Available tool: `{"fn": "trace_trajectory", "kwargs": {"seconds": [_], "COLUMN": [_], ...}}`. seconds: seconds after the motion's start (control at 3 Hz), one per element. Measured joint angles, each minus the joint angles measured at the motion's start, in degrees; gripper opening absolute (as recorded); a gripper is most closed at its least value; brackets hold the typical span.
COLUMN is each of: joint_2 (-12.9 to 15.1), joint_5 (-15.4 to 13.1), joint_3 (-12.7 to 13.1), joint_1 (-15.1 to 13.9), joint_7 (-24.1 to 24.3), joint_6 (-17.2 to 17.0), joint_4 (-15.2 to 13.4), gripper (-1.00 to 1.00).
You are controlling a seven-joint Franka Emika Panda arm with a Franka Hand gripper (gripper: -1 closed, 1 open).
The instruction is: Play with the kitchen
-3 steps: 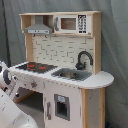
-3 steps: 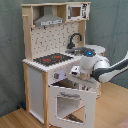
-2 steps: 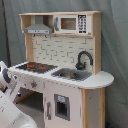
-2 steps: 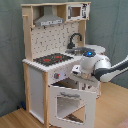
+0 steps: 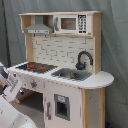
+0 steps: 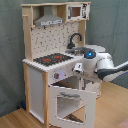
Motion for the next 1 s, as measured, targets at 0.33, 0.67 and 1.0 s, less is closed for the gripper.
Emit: {"fn": "trace_trajectory", "kwargs": {"seconds": [0.33, 0.67, 1.0], "joint_2": [-1.7, -3.4, -5.1], "joint_5": [-4.9, -9.4, -13.4], "joint_3": [-1.8, -2.6, -2.3], "joint_1": [2.5, 4.6, 6.0], "joint_7": [1.7, 3.1, 4.1], "joint_6": [-5.3, -10.5, -15.0], "joint_4": [0.8, 2.1, 3.5], "gripper": [1.00, 1.00, 1.00]}}
